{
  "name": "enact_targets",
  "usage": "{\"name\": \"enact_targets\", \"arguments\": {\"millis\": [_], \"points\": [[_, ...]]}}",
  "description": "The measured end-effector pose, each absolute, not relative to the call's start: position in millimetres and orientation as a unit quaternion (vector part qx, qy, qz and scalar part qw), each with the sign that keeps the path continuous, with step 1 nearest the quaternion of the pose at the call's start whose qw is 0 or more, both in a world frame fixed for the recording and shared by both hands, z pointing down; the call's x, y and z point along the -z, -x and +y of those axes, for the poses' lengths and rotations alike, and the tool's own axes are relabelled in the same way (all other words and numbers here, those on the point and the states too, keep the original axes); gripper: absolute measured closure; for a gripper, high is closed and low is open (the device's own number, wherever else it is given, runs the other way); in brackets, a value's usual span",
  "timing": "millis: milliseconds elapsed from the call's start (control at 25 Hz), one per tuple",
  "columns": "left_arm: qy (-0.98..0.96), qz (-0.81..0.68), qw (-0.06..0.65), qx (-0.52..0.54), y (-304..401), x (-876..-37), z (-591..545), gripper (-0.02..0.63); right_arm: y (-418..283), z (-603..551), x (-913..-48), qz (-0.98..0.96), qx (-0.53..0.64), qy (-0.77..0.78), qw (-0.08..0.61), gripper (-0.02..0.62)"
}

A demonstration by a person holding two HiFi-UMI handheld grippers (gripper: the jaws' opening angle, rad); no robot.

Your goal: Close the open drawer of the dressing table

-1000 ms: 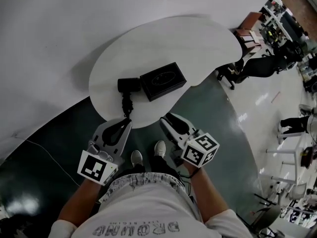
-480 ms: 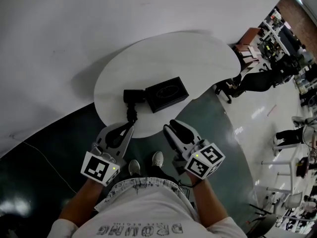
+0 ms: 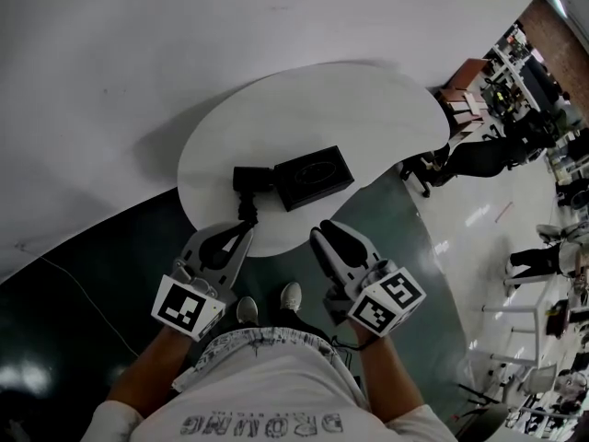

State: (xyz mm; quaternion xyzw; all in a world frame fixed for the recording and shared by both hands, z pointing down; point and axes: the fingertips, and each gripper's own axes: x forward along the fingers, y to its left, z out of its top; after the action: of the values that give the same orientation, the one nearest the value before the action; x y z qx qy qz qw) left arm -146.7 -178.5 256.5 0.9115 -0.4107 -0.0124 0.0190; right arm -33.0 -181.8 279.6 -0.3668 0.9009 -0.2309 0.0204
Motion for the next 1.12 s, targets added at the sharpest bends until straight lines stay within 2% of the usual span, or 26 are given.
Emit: {"name": "enact_targets", "arguments": {"millis": [280,760,1120], "points": [[-0.911,-0.413,0.014,0.017,142.5,-254.3,-176.9,0.574,29.5,-180.3,-277.6,0.903,0.217,0.370,0.010,0.554],[-0.908,-0.418,0.017,0.014,137.2,-255.4,-174.4,0.574,27.8,-174.7,-273.0,0.909,0.203,0.365,0.004,0.588],[-0.905,-0.424,0.020,0.015,139.0,-258.1,-169.6,0.574,38.1,-165.0,-272.6,0.919,0.189,0.345,-0.006,0.588]]}}
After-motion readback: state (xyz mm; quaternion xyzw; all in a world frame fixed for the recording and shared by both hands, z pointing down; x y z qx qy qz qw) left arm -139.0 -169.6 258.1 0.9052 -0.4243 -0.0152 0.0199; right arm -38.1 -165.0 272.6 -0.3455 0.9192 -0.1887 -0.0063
